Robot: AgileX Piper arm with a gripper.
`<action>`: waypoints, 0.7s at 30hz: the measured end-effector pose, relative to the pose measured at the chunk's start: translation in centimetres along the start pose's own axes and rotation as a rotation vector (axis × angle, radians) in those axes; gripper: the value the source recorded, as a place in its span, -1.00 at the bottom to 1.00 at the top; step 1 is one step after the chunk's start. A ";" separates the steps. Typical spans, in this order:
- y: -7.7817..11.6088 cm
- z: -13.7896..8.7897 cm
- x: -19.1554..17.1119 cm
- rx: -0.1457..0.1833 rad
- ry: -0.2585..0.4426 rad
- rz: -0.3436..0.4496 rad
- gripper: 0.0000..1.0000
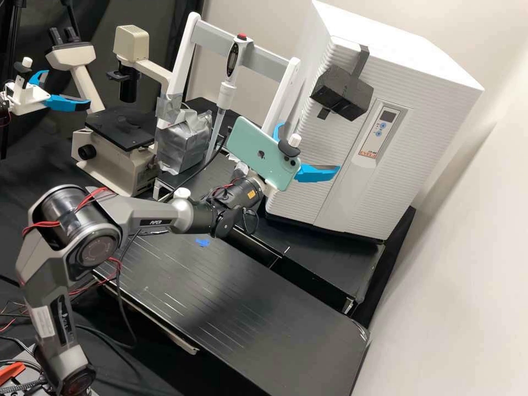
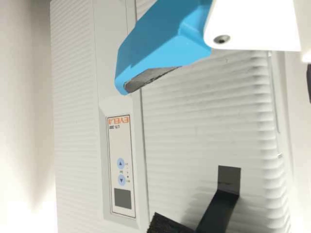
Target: Open the door
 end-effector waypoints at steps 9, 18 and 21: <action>0.3 0.8 0.5 0.001 -0.024 0.010 -1.00; 0.3 0.8 0.5 0.001 -0.024 0.010 -1.00; 0.3 0.9 0.5 0.000 -0.025 0.012 -1.00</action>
